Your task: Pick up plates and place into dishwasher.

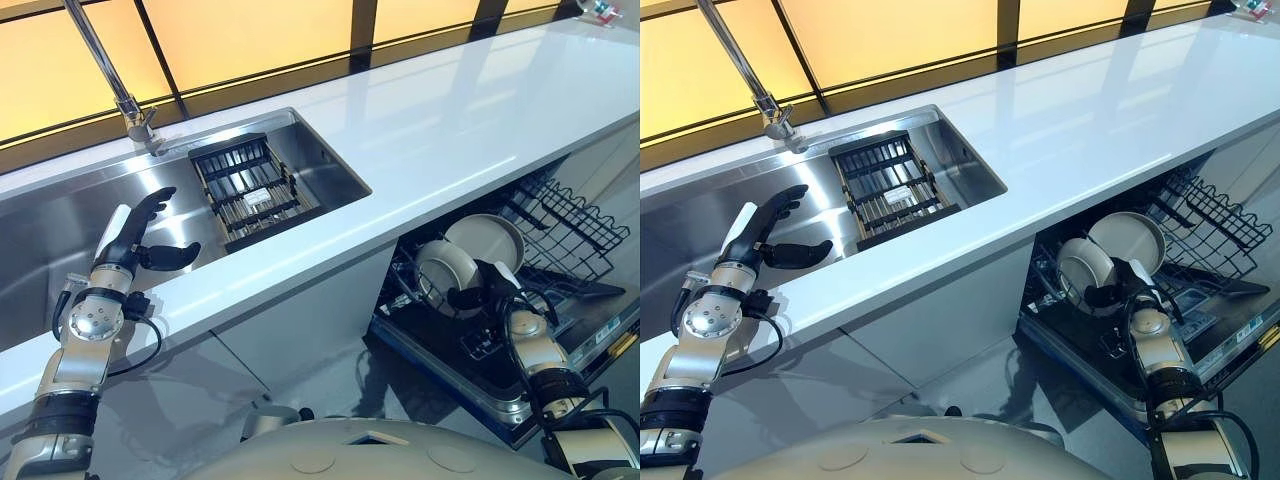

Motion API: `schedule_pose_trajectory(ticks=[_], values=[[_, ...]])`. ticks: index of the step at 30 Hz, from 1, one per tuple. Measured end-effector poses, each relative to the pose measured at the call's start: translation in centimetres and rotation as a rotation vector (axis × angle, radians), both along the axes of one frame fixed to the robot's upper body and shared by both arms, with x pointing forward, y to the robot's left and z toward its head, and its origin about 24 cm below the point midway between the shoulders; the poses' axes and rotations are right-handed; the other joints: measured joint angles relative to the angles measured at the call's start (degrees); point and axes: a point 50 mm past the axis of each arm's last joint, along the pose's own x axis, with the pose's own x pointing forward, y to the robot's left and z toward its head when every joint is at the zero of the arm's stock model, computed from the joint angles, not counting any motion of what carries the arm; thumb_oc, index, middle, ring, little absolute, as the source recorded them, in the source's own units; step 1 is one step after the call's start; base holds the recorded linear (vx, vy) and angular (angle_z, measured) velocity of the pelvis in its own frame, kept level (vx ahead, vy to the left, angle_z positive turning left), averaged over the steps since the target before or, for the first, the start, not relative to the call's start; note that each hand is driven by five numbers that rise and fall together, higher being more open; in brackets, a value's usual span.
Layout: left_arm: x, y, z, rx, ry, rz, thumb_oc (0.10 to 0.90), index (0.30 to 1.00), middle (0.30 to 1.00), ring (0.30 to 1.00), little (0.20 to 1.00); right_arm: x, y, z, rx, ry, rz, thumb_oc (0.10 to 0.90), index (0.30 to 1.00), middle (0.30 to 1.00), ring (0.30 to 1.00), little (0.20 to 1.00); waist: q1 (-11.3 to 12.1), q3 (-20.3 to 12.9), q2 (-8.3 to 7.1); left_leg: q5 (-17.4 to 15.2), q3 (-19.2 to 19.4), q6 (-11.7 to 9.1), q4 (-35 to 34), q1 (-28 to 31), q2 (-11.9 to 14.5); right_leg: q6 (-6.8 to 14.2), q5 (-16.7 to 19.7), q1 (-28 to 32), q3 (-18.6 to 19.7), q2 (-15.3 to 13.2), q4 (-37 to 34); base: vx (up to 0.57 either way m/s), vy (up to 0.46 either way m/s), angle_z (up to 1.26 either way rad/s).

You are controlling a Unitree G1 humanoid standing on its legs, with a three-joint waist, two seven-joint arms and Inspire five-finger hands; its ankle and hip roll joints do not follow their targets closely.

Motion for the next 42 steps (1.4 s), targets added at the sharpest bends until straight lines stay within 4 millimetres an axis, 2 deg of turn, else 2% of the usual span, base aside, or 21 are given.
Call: schedule_pose_trajectory(ticks=[10,18,36,42], values=[[-0.2,-0.8,-0.8,-0.044,0.024,-0.025,0.8,0.9,0.9,0.9,0.9,-0.7,0.7,0.4,0.0,-0.015,0.091,0.8,0.9,0.9,0.9,0.9,-1.8,-0.2,0.05,-0.1,0.6,0.0,-0.2,0.5,0.1,0.0,0.0,0.0,0.6,0.0,0.0,0.01,-0.009,-0.02],[-1.2,-1.0,-1.2,-0.044,0.035,-0.032,0.8,0.9,0.9,0.9,0.9,-2.7,0.4,-0.2,0.0,0.015,0.105,0.8,0.9,0.9,0.9,0.9,-2.0,-1.8,-0.56,-0.5,1.3,0.1,-0.3,0.7,0.1,0.1,0.0,-0.1,1.3,0.0,0.0,0.0,-0.001,-0.04],[-1.8,-0.9,-1.6,-0.044,0.048,-0.038,0.8,0.9,0.9,0.9,0.9,-3.7,0.5,-0.9,0.005,0.134,0.199,0.8,0.9,0.9,0.9,0.9,-2.0,-5.1,-0.74,-0.9,1.4,-0.3,-0.3,0.1,0.1,0.4,-0.2,-0.9,1.6,-0.1,0.3,-0.01,-0.003,0.0],[-1.8,-1.0,-1.7,-0.05,0.05,-0.038,0.8,0.9,0.9,0.9,0.9,-3.8,0.5,-1.0,-0.011,0.158,0.227,0.8,0.9,0.9,0.9,0.9,-2.0,-5.2,-0.74,-0.7,1.4,0.1,-0.3,0.3,0.1,0.3,-0.2,-0.7,1.6,0.0,0.3,0.01,-0.001,0.0]])
